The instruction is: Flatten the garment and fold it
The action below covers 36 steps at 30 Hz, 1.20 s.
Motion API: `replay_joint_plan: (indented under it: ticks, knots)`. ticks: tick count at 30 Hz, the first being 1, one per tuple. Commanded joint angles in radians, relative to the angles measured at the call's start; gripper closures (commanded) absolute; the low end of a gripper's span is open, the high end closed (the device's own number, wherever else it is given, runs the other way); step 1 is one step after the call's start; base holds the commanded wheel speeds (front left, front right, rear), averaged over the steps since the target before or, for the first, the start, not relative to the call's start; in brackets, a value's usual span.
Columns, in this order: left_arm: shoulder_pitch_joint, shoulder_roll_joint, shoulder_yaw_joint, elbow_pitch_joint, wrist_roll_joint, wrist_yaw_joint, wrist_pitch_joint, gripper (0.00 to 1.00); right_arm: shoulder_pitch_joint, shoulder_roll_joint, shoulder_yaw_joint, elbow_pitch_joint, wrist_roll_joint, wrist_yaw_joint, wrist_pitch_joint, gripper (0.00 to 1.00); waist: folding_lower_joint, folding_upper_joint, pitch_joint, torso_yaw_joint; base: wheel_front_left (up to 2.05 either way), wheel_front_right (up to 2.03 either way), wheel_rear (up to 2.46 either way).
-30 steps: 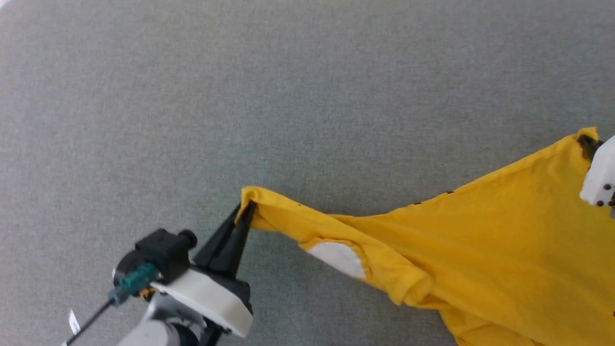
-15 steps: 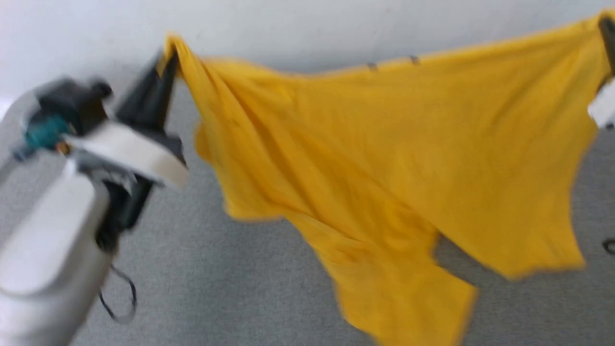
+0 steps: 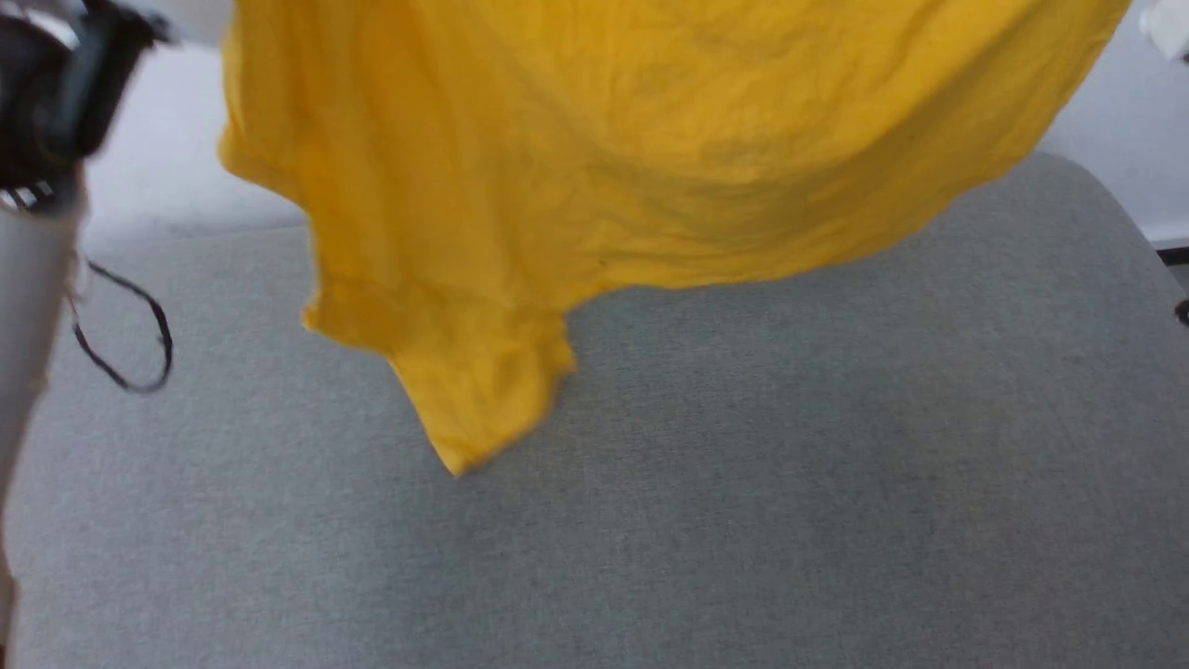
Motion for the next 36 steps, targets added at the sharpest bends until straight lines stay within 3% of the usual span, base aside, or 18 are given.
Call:
replay_joint_plan:
  ticks: [1,8,14,20,23,28,36]
  knots:
    - [-0.017,0.005,0.001,0.004,0.003,-0.007,0.008,1.0,-0.013,0.001,0.005,0.001,0.006,-0.001,0.006,1.0,0.0001,0.0001,0.006,-0.011,0.0,0.0,0.0]
    - [-0.142,0.022,-0.016,0.03,0.007,-0.006,0.132,1.0,-0.086,0.005,0.023,0.004,0.024,-0.001,0.09,1.0,0.0001,0.0001,0.082,-0.035,0.0,0.0,0.0]
    - [-0.258,0.023,-0.041,0.061,0.063,-0.001,0.163,1.0,-0.182,0.033,0.001,0.041,0.002,-0.001,0.11,1.0,0.0001,0.0001,0.238,-0.057,0.0,0.0,0.0]
    - [-0.449,-0.009,-0.035,0.148,0.157,0.018,0.06,1.0,-0.334,0.085,0.008,0.144,-0.072,-0.001,0.014,1.0,0.0001,0.0001,0.36,-0.101,0.0,0.0,0.0]
    - [-0.506,-0.023,-0.026,0.224,0.174,0.008,-0.018,1.0,-0.4,0.129,0.016,0.236,-0.105,-0.001,-0.063,1.0,0.0001,0.0001,0.365,-0.134,0.0,0.0,0.0]
    - [-0.61,-0.054,-0.022,0.306,0.185,-0.004,-0.072,1.0,-0.512,0.138,0.004,0.354,-0.161,-0.001,-0.142,1.0,0.0001,0.0001,0.41,-0.136,0.0,0.0,0.0]
    - [-0.646,-0.084,-0.053,0.371,0.177,-0.086,-0.151,1.0,-0.57,0.102,0.021,0.456,-0.195,-0.001,-0.237,1.0,0.0001,0.0001,0.545,-0.08,0.0,0.0,0.0]
